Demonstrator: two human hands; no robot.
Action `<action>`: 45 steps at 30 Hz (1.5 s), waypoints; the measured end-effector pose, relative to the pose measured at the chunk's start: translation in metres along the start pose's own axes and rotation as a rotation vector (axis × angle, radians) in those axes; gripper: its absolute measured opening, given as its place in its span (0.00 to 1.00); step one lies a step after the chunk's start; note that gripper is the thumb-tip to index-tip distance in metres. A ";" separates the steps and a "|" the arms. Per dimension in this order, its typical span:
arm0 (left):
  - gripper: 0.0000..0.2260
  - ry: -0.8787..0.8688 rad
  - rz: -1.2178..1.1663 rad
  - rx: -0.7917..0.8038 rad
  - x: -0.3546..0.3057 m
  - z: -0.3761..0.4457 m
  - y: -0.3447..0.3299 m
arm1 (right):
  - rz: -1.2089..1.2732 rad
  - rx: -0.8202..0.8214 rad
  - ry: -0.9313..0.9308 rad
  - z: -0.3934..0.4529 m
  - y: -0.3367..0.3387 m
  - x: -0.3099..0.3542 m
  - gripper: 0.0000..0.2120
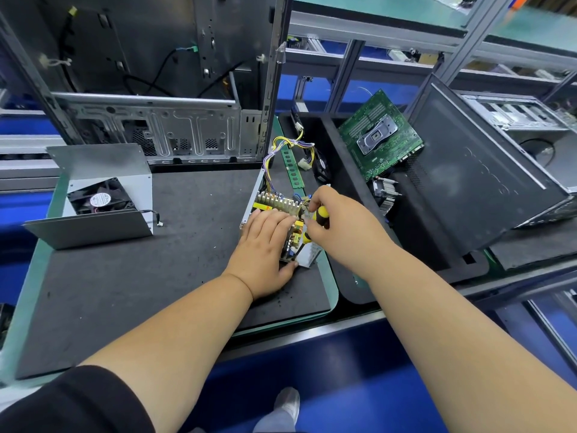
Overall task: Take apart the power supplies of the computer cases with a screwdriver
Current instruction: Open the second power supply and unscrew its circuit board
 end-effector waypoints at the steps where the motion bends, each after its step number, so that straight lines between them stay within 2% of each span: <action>1: 0.37 0.003 0.002 0.004 0.000 0.000 0.000 | 0.015 0.008 -0.002 0.000 0.000 0.000 0.06; 5: 0.37 0.004 -0.004 0.022 0.000 -0.001 -0.001 | -0.061 0.028 0.022 -0.003 0.000 0.000 0.05; 8: 0.38 -0.004 -0.016 0.019 0.001 -0.001 -0.001 | -0.130 0.000 0.023 -0.003 0.000 0.000 0.11; 13: 0.40 0.003 -0.027 0.024 -0.001 0.000 -0.001 | -0.005 0.010 -0.006 -0.005 -0.002 -0.004 0.05; 17: 0.42 0.020 0.006 0.062 -0.004 -0.002 0.002 | 0.046 0.012 0.001 -0.009 -0.002 -0.003 0.08; 19: 0.43 0.032 0.004 0.091 -0.004 -0.003 0.004 | 0.000 0.009 0.026 -0.010 -0.002 -0.004 0.06; 23: 0.42 0.035 -0.049 0.146 -0.007 -0.005 0.010 | -0.049 0.014 0.033 -0.010 -0.002 -0.006 0.11; 27: 0.41 0.031 -0.062 0.167 -0.011 -0.014 0.017 | 0.031 0.003 0.016 -0.010 -0.002 -0.006 0.06; 36: 0.34 0.111 -0.038 0.175 -0.013 -0.015 0.029 | -0.027 0.014 0.064 -0.010 -0.001 -0.005 0.11; 45: 0.28 0.136 -0.053 0.180 -0.017 -0.014 0.034 | 0.072 -0.014 0.023 -0.014 0.003 -0.009 0.05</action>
Point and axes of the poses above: each hand's wrist, its own z-axis towards the middle knuckle, its own y-axis out of the back of the hand, x = y × z, the point moved 1 cm from there along z, towards the middle knuckle, and after that the axes turned 7 degrees about y, right-handed, at the moved point
